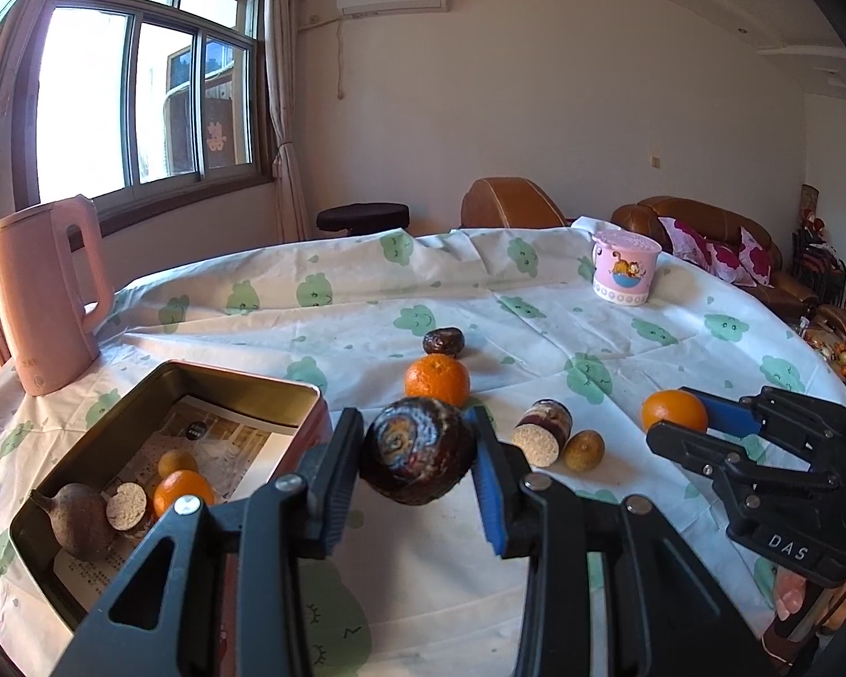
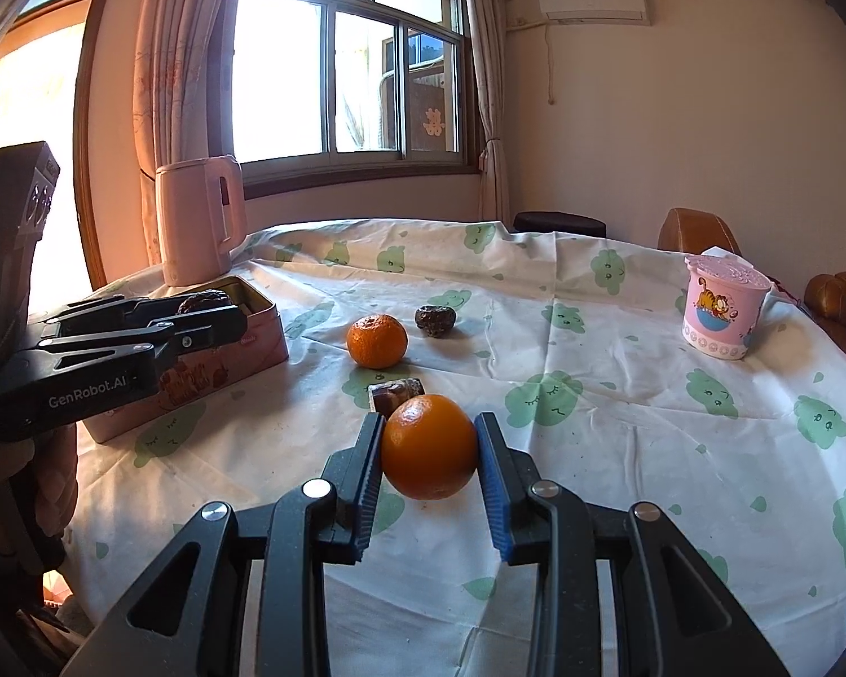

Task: Organize fruits
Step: 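Lift the orange with right gripper while left gripper lifts the dark brown fruit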

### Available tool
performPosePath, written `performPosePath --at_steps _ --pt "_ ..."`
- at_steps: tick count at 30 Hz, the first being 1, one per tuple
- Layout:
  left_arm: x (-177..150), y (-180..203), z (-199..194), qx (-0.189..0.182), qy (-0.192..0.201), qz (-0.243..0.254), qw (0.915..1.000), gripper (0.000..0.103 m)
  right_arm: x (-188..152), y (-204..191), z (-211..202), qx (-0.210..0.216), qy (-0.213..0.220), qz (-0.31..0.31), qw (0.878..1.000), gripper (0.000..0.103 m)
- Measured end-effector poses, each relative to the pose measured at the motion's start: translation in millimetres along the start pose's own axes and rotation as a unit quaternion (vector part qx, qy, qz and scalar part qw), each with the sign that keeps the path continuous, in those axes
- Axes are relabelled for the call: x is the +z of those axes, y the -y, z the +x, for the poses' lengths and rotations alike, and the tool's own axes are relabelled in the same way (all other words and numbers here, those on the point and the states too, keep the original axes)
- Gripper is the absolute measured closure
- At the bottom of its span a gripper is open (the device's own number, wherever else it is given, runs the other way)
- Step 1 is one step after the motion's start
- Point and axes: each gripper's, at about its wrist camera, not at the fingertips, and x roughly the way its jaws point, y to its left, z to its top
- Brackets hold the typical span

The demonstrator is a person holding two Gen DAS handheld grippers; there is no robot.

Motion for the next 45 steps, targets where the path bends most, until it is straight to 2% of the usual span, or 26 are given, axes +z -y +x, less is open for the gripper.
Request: performPosePath --at_steps 17,45 --pt "-3 4 -14 0.004 0.03 -0.002 0.9995 0.064 -2 -3 -12 -0.005 0.042 -0.011 0.999 0.069" --pt "-5 11 -33 0.015 0.076 0.0 0.997 0.064 -6 -6 -26 -0.009 0.087 -0.021 0.996 0.069"
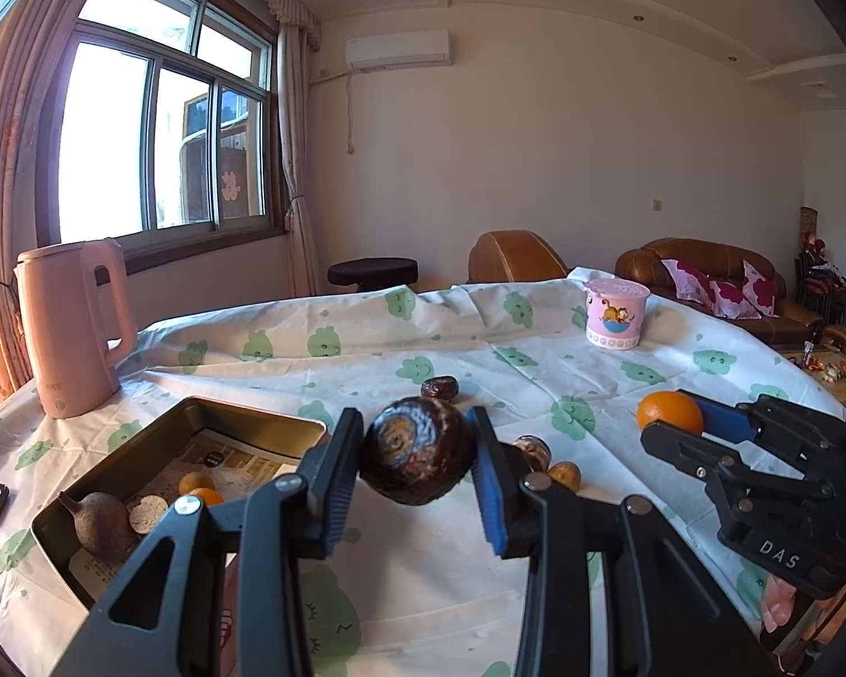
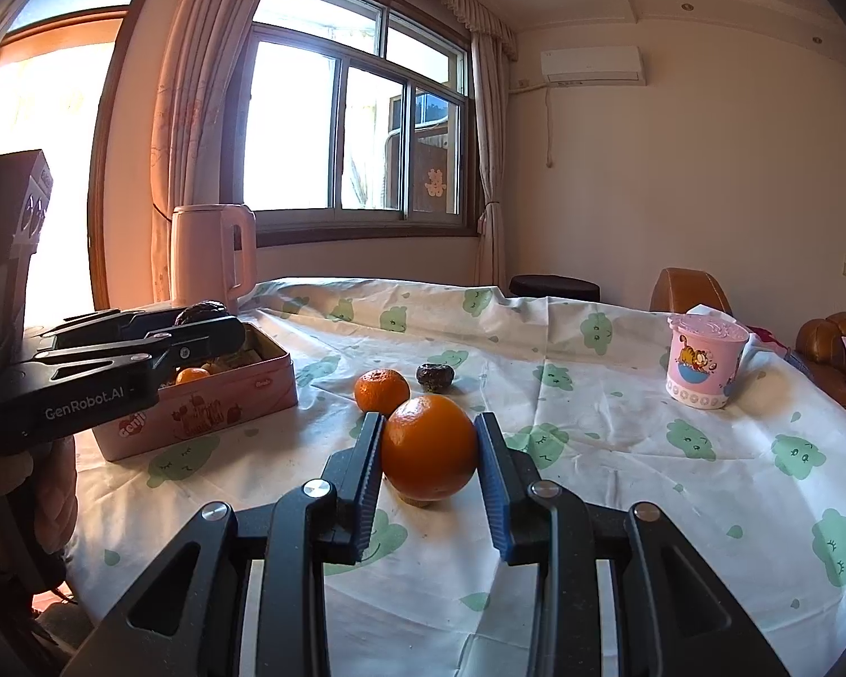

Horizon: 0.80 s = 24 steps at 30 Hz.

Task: Organize fruits
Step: 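Lift the orange with right gripper while left gripper lifts the dark brown fruit, then carry the orange over the tin with right gripper while left gripper carries the dark fruit there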

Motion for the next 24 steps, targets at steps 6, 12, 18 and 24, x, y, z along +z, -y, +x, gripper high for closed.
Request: performPosePath --at_steps 6,12,18,24 --pt "1 -1 -3 0.002 0.004 0.004 1.0 0.064 1 1 0 0.0 0.0 0.003 1.0 0.069" --pt "1 -1 -5 0.005 0.005 0.004 1.0 0.064 3 3 1 0.004 -0.005 0.011 1.0 0.069" --pt "3 -9 -10 0.013 0.004 0.002 0.9999 0.064 13 -1 -1 0.008 -0.004 0.001 1.0 0.069" --pt "6 -22 -14 0.024 0.005 -0.008 0.9997 0.064 35 -15 -5 0.027 0.008 -0.018 0.999 0.069"
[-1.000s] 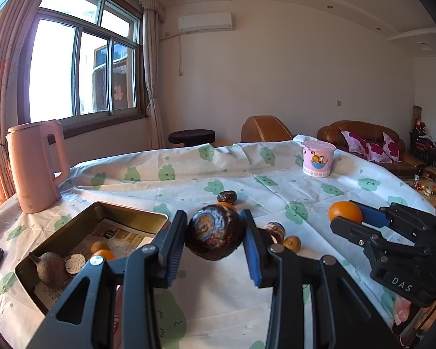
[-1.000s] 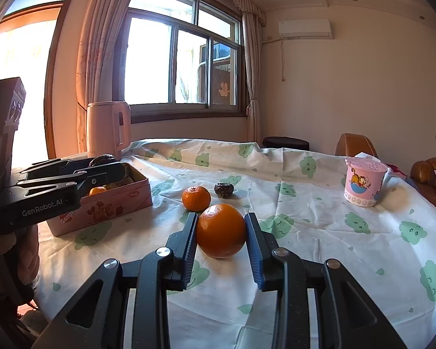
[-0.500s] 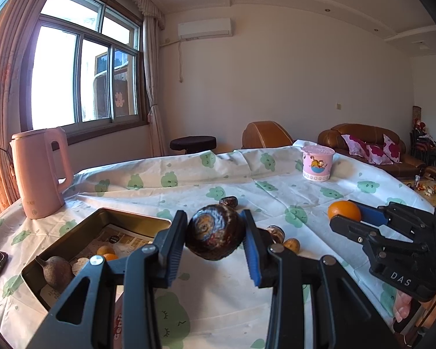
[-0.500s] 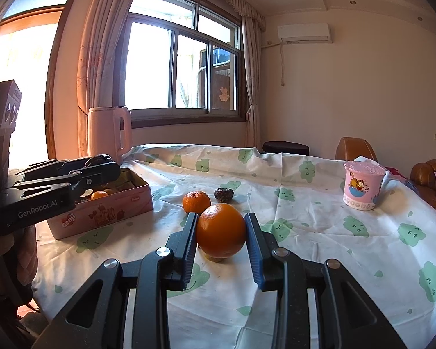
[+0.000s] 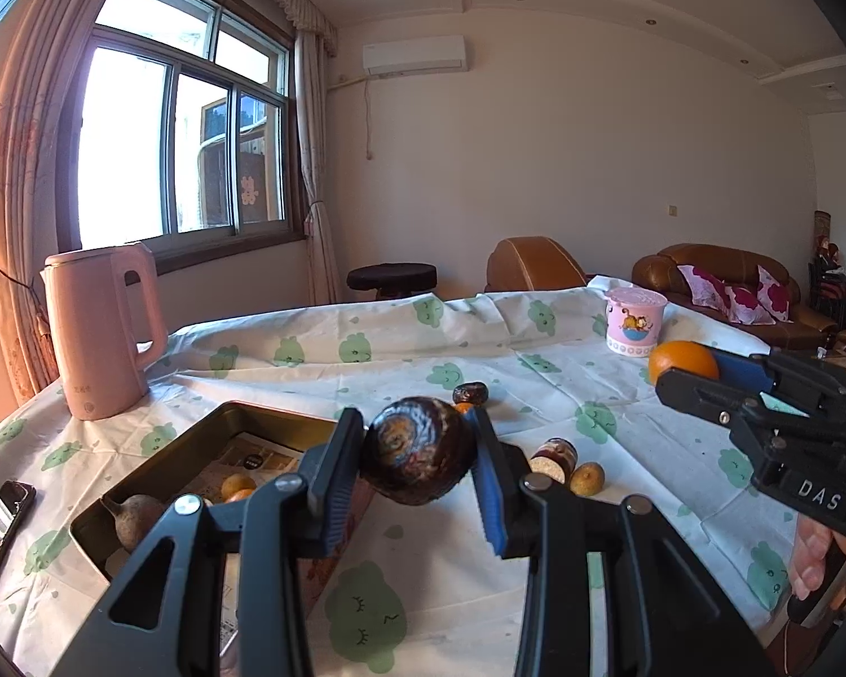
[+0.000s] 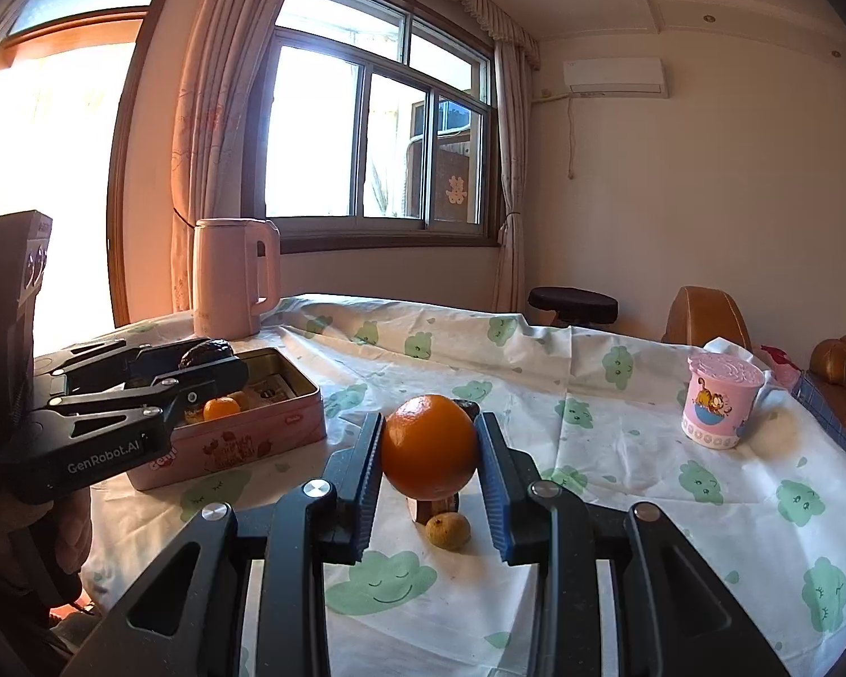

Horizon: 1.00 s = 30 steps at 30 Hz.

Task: Organize fruits
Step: 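Carry the orange over the tin with right gripper while left gripper carries the dark fruit there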

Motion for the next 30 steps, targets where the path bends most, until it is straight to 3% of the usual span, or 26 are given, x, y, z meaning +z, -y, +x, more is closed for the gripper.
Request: performPosePath --at_steps 15,30 --pt "4 -49 -7 0.043 -0.002 -0.029 0.9987 0.064 65 -49 18 0.073 0.022 -0.037 0.996 0.069" --pt "-4 -89 4 0.081 -0.041 -0.05 0.9946 0.064 83 -96 60 0.113 0.006 -0.072 0.991 0.069"
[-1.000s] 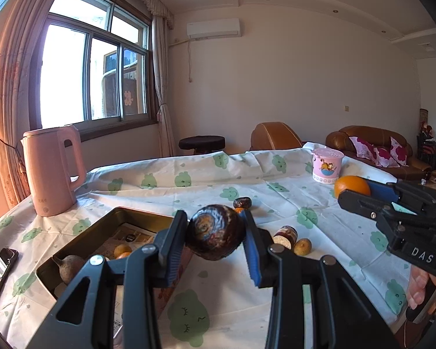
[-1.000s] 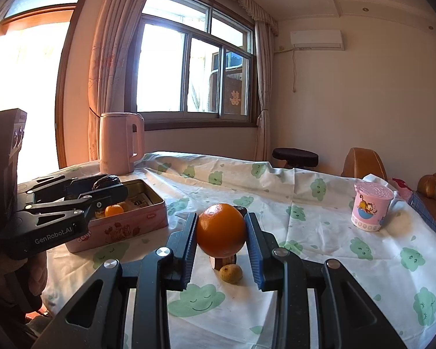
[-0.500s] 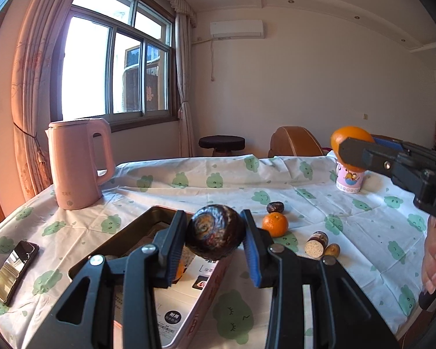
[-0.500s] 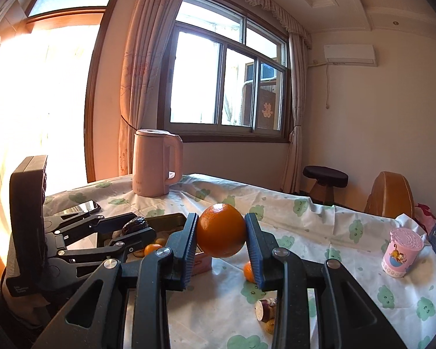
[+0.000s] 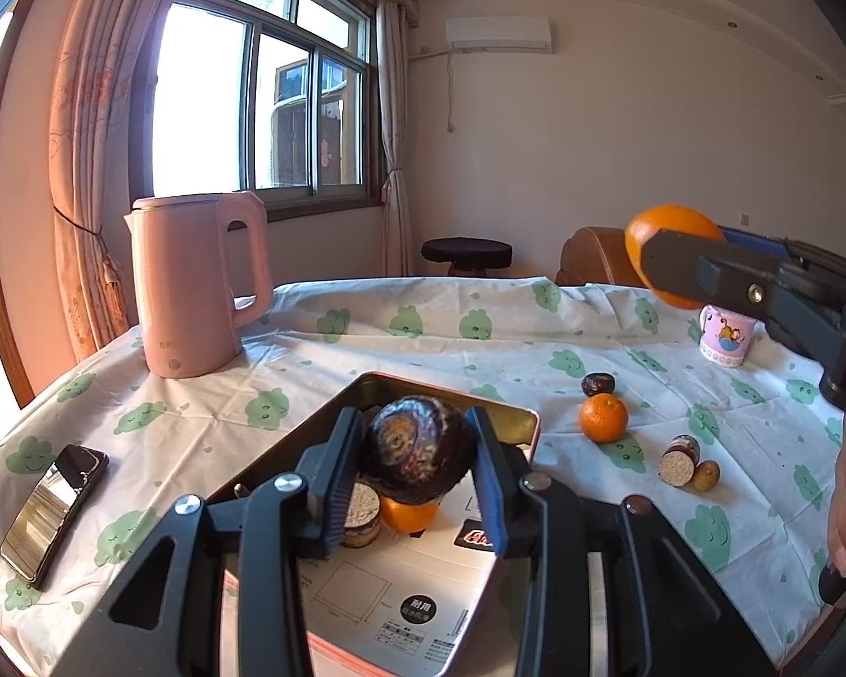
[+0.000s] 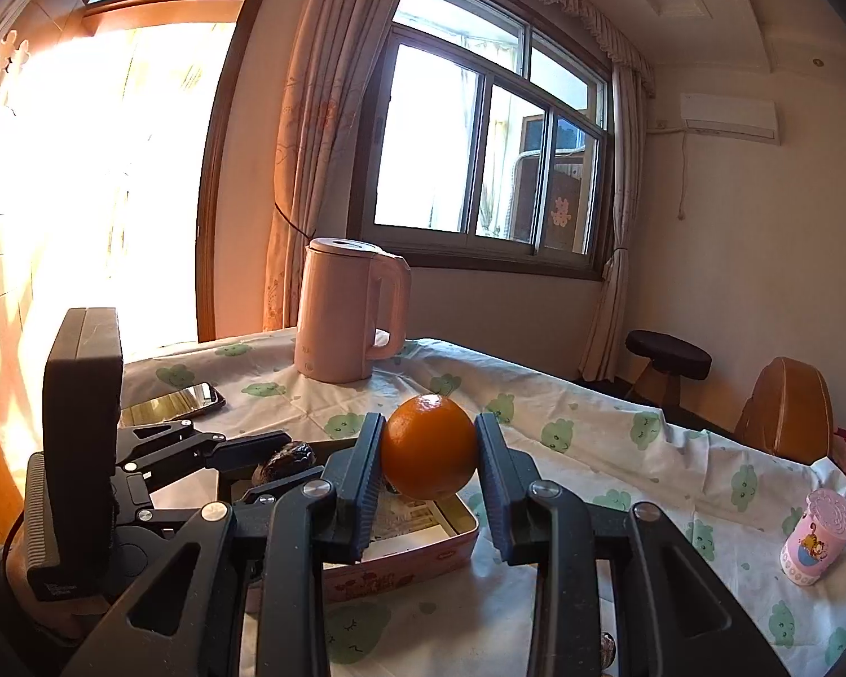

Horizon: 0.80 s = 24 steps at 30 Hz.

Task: Organize fruits
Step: 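Carry the orange over the tin with right gripper while left gripper carries the dark fruit there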

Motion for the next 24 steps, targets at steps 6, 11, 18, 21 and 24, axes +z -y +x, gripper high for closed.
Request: performPosePath --at_steps 6,11,18,21,24 --pt "-3 -11 10 0.012 -0.024 -0.001 0.9996 0.064 -1 -6 21 0.011 -0.016 -0.002 1.0 0.069" --pt "-6 -17 17 0.018 -0.038 0.001 0.9991 0.064 -6 -7 40 0.018 -0.033 0.003 0.999 0.069" --pt "-10 -21 23 0.025 -0.053 0.007 0.9983 0.064 -15 -7 65 0.025 -0.054 0.013 0.998 0.069" --pt "-11 -24 25 0.027 -0.058 0.006 0.9979 0.064 -19 -8 72 0.031 -0.063 0.02 0.997 0.069" --pt "-13 -25 27 0.027 -0.061 0.006 0.9977 0.064 -25 -12 79 0.034 -0.071 0.019 0.997 0.069"
